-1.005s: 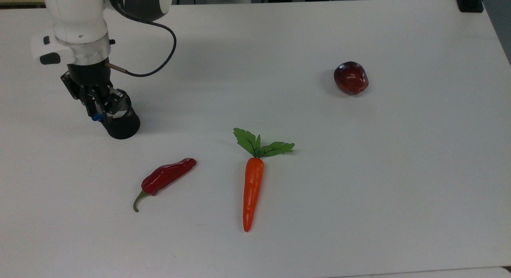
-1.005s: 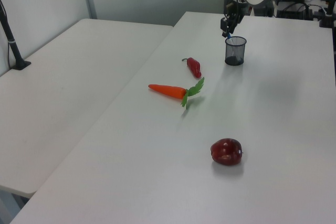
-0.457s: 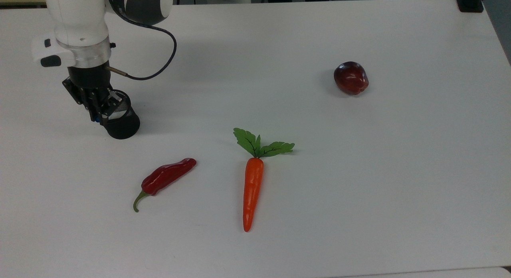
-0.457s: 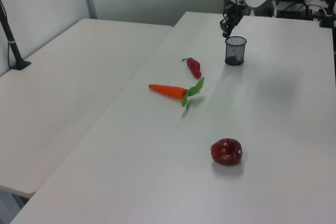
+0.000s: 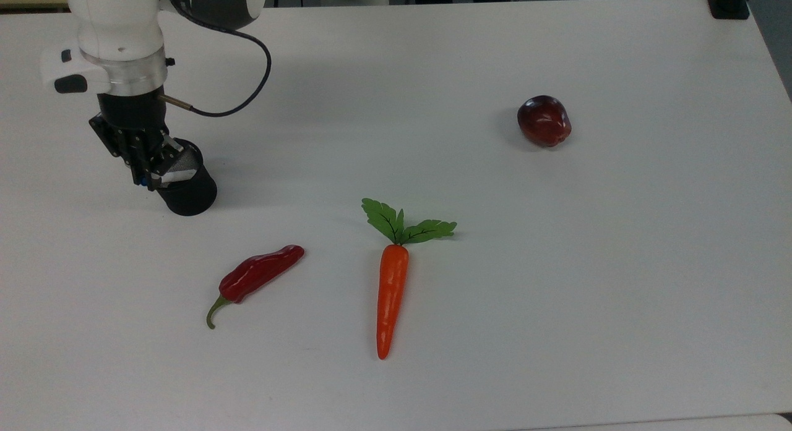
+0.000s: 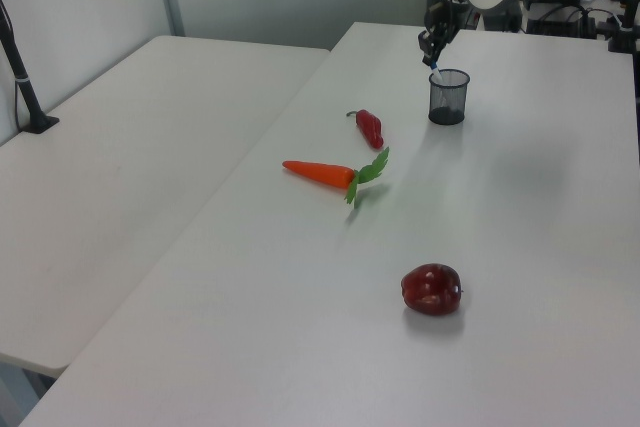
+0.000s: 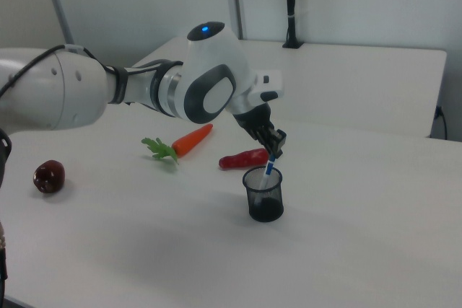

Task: Take marker pen
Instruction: 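Lift the marker straight up out of the pen cup, then carry the held marker away from the cup toward the red apple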

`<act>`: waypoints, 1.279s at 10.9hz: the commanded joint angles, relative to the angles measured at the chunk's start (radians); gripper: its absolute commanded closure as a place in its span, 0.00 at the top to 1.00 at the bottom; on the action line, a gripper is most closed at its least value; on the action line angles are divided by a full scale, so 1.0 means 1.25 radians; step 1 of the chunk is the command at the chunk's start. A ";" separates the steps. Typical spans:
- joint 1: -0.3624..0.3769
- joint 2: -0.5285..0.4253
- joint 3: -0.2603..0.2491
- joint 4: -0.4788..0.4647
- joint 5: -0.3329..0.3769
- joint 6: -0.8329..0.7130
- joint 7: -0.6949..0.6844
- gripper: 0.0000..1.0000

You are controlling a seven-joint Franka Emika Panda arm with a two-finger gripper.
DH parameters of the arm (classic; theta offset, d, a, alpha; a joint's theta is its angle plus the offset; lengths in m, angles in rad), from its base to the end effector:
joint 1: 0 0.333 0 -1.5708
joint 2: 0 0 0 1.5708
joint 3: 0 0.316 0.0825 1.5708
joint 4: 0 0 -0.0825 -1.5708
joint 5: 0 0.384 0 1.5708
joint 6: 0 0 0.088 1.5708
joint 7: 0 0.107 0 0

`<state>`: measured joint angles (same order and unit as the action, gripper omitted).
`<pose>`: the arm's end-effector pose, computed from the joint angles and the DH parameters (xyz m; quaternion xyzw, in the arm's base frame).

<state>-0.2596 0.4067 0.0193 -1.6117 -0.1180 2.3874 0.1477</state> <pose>0.6824 -0.1702 0.4308 0.9695 -0.1565 0.1810 0.0524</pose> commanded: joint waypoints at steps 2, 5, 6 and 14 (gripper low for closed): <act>0.003 -0.108 -0.003 -0.016 -0.015 -0.053 0.022 0.09; 0.003 -0.161 -0.003 -0.014 -0.016 -0.068 0.022 0.09; 0.011 -0.172 -0.003 -0.014 -0.015 -0.078 0.022 0.09; 0.259 -0.182 0.016 -0.021 0.007 -0.369 0.043 0.09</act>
<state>-0.0298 0.2035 0.0481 -1.6102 -0.1162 2.0100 0.1832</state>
